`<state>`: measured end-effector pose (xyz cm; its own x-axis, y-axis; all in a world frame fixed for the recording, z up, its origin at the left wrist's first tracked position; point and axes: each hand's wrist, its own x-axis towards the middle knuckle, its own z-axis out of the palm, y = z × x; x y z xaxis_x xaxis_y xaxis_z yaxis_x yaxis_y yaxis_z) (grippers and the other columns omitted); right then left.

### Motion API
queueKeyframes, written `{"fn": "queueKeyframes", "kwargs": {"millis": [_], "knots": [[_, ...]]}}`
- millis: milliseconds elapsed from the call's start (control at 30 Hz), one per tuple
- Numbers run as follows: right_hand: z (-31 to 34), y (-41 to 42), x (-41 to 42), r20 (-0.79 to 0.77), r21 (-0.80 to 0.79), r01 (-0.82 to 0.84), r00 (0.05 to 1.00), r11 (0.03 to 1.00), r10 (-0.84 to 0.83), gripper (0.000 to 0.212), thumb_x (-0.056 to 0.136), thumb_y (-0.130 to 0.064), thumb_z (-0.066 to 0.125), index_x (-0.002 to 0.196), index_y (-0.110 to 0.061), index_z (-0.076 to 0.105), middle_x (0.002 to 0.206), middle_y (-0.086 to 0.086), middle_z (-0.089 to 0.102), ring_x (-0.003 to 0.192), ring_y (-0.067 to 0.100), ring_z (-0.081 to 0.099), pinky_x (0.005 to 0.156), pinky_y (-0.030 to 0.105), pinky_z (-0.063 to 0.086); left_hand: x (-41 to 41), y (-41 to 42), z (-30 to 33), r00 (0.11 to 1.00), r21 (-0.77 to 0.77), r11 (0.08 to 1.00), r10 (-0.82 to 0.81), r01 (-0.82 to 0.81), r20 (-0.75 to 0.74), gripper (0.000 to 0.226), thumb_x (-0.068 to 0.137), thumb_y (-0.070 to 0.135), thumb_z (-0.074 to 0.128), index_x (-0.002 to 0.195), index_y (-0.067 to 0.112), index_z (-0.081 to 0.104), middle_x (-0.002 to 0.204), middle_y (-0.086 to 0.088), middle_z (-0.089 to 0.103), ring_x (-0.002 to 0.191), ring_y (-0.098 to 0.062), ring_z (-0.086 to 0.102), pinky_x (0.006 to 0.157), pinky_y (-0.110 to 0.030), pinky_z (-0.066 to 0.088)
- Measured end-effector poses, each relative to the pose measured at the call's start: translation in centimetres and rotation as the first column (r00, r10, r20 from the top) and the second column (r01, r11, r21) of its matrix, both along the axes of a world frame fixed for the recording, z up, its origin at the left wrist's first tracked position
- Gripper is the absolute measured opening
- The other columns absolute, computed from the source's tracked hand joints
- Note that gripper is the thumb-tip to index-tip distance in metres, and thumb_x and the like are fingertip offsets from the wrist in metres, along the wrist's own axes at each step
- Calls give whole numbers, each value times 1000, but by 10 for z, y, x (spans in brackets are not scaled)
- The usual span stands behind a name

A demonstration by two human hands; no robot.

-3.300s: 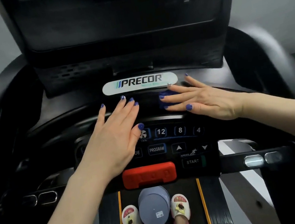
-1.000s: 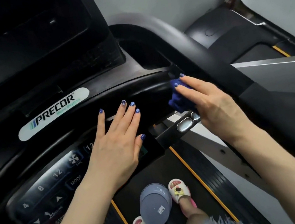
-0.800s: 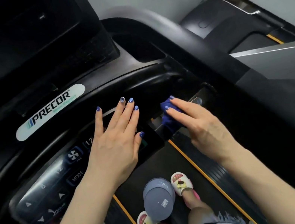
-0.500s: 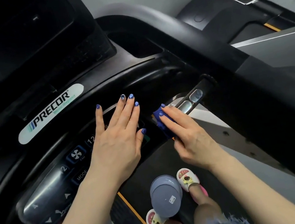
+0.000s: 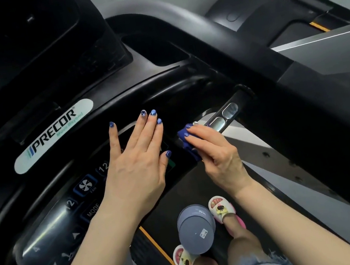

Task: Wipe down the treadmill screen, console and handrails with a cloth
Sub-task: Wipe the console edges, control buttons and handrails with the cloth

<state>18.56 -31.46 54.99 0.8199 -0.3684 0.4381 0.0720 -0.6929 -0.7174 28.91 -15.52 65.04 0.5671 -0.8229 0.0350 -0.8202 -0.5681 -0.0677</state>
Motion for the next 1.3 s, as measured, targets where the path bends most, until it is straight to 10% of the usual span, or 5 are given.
{"fn": "queueKeyframes", "kwargs": {"millis": [1000,1300], "knots": [[-8,-56,-26,-22,13,76,997,997,-75,33,94,-10,51,123,-5,65,135,6,56,131,18,51,114,37,37,-8,-18,-1,1000,29,1000,-2,3,-18,59,99,38,26,145,7,47,156,-8,38,150,-22,22,121,-55,5],[-9,-64,-19,-33,-29,112,993,993,-113,46,83,17,63,124,-1,64,135,6,55,129,21,52,114,37,37,-8,-27,-4,1000,57,998,-15,16,-20,60,99,39,26,144,6,48,154,-8,41,149,-23,24,120,-56,4]]}}
